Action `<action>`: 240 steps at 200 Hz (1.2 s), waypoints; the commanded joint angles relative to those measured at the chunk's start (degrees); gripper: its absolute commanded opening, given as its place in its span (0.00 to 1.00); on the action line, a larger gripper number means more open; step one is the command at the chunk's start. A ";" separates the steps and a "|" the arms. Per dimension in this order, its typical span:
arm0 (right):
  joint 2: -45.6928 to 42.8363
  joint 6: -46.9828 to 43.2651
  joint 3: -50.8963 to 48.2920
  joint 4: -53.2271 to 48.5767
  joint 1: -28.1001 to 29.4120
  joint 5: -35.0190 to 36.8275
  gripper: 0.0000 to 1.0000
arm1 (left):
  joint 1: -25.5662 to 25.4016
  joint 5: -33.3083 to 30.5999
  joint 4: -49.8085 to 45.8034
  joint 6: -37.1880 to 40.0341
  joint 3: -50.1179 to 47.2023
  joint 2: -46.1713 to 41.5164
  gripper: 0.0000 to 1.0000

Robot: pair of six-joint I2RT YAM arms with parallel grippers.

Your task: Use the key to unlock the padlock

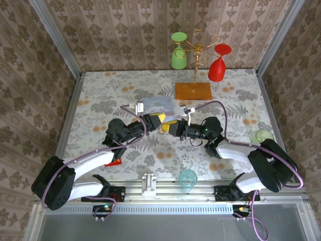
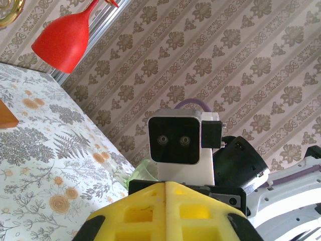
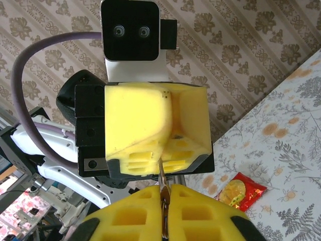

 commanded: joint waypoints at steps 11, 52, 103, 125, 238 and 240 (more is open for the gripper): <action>-0.14 0.57 0.69 4.03 0.74 1.40 0.01 | -0.20 0.75 1.77 -0.57 -1.06 0.72 0.00; -5.43 -4.94 0.25 -8.35 0.31 2.09 0.00 | 1.91 -1.46 0.47 -2.26 -2.92 -0.75 0.59; -13.60 -19.84 3.79 -43.58 0.15 5.23 0.00 | 8.77 -3.61 -21.20 0.39 -2.22 -10.57 1.00; -14.56 -23.16 5.89 -52.40 0.18 5.91 0.00 | 8.82 -0.39 -23.06 1.35 -0.25 -10.73 1.00; -3.68 -20.36 10.02 -68.67 -1.48 23.14 0.00 | 6.43 -15.51 -30.83 1.17 3.58 12.71 1.00; -3.70 -20.35 9.97 -68.66 -1.47 23.18 0.00 | 6.45 -15.51 -30.42 0.98 3.69 13.39 1.00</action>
